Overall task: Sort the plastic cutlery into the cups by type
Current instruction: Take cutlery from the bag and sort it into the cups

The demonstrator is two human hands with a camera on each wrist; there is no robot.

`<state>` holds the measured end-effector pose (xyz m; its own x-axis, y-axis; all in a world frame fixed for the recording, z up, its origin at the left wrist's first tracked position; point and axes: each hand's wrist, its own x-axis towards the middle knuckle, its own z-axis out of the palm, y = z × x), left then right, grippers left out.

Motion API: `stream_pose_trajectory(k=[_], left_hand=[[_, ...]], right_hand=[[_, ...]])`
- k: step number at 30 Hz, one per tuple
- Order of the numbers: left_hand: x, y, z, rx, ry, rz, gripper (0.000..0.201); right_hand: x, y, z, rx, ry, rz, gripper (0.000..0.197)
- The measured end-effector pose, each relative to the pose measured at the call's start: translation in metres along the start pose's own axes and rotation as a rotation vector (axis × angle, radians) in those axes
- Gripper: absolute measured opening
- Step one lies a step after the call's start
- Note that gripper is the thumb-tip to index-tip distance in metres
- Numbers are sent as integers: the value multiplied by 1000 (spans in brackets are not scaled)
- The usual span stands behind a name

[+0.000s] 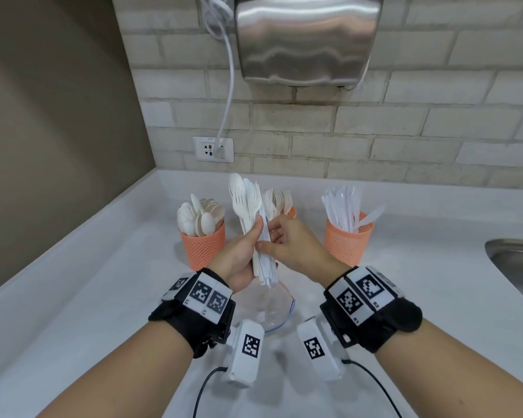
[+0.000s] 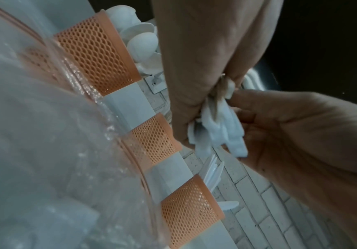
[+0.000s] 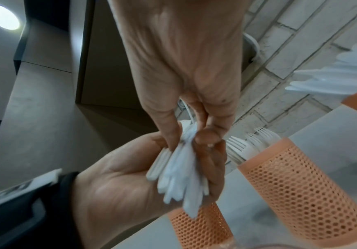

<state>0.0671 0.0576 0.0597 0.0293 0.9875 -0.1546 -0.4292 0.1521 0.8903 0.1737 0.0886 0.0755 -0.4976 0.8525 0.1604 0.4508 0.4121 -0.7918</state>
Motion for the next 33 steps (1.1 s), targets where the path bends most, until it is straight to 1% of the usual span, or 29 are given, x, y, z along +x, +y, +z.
stream_pose_trajectory(k=[3, 5, 7, 10, 11, 13, 15, 17, 20, 23, 24, 26, 28, 30, 31, 33], left_hand=[[0, -2, 1, -46, 30, 35, 35], [0, -2, 1, -122, 48, 66, 33], [0, -1, -1, -168, 54, 75, 31], [0, -2, -2, -146, 63, 97, 29], [1, -4, -2, -136, 65, 116, 31], [4, -8, -2, -130, 62, 155, 39], [6, -10, -1, -126, 64, 182, 40], [8, -10, -2, -130, 70, 198, 40], [12, -10, -2, -132, 67, 210, 37], [14, -7, -1, -131, 79, 197, 25], [16, -6, 0, -123, 90, 184, 20], [20, -6, -1, -98, 134, 159, 15], [24, -7, -3, -81, 179, 141, 15], [28, -6, -6, -80, 194, 133, 16], [30, -6, -7, -82, 195, 133, 16], [31, -5, -8, -86, 187, 136, 13]], right_hand=[[4, 2, -2, 5, -71, 6, 37], [3, 3, -1, -12, -87, -26, 31], [1, 5, 2, 2, -79, -43, 24], [-1, 6, 9, -18, -34, -62, 17], [-2, 5, 11, -11, -17, -71, 13], [-3, 4, 14, 46, 3, -59, 20], [-1, 8, 14, 78, 6, -45, 25], [1, 12, 13, 90, -4, -37, 25], [4, 18, 10, 117, -45, -17, 24], [5, 23, 1, 153, -90, 8, 13], [5, 23, -2, 171, -89, 6, 12], [3, 24, -11, 160, -83, -15, 15], [1, 27, -24, 142, -81, -34, 22], [3, 33, -42, 166, -53, -28, 17], [4, 35, -52, 169, -15, -29, 15], [13, 43, -74, 168, 109, -45, 16]])
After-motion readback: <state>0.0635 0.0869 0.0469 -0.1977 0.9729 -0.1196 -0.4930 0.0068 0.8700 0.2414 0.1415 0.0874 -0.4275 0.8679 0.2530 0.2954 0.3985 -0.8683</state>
